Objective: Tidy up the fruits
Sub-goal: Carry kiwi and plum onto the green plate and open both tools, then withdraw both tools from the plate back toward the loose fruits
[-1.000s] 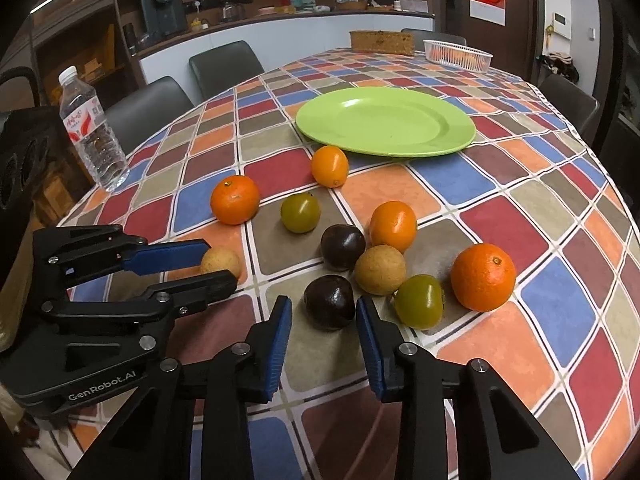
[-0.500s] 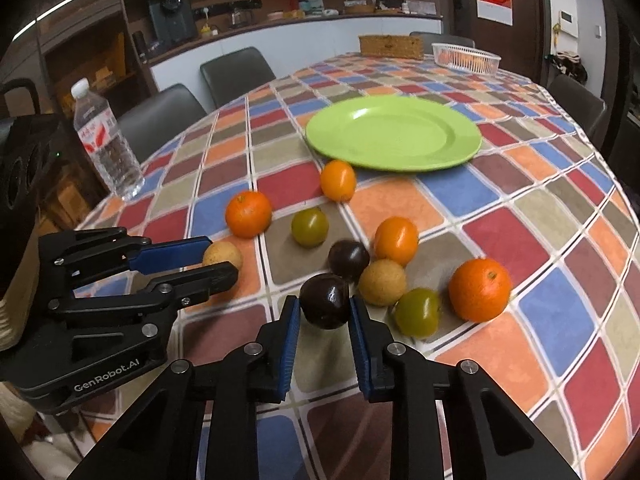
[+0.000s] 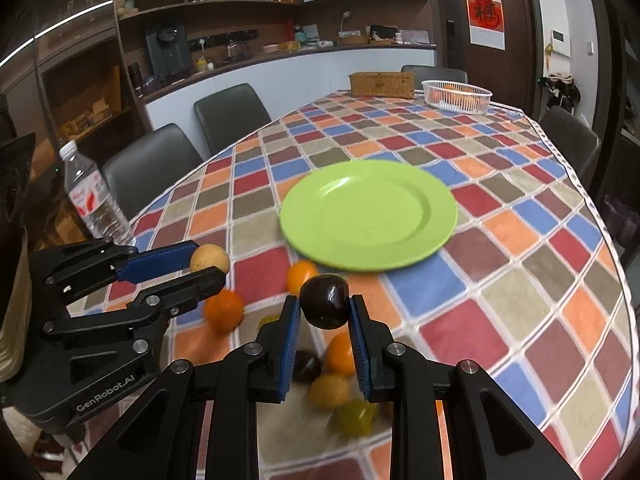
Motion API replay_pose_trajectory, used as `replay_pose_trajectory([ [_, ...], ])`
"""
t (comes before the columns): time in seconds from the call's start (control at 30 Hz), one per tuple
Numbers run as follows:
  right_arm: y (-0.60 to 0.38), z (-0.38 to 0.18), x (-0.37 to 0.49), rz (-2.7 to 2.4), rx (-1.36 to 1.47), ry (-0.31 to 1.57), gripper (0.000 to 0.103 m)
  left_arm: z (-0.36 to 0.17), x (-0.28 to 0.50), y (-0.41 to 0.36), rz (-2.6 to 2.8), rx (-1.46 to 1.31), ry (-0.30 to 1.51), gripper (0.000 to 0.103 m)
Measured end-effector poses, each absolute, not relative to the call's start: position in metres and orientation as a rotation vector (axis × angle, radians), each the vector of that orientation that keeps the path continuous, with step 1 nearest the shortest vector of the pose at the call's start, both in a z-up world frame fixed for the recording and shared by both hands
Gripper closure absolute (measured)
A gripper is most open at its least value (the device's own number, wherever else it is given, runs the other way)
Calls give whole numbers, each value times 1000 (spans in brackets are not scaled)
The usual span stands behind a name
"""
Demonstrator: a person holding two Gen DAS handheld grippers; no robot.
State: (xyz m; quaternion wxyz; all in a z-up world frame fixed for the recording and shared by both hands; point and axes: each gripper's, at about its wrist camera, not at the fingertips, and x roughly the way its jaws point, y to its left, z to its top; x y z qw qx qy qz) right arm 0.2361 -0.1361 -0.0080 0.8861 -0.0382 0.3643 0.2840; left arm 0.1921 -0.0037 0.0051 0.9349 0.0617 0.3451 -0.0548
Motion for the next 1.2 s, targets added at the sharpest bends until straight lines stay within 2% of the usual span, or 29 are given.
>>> replay_pose_trajectory([
  [0.4, -130, -9, 314, 578, -89, 826, 77, -13, 276, 4, -115, 77, 830, 77],
  [0.8, -112, -41, 365, 555, -105, 970, 77, -49, 329, 15, -128, 37, 989, 77],
  [0.83, -112, -42, 366, 553, -112, 976, 77, -49, 329, 15, -128, 36, 992, 75],
  [0.9, -113, -43, 366, 543, -109, 974, 76, -47, 326, 16, -124, 38, 985, 63],
  [1.03, -120, -37, 360, 532, -109, 949, 71, -36, 312, 16, -105, 58, 947, 63],
  [1.2, -130, -21, 340, 525, -114, 887, 71, -16, 284, 16, -103, 59, 876, 61],
])
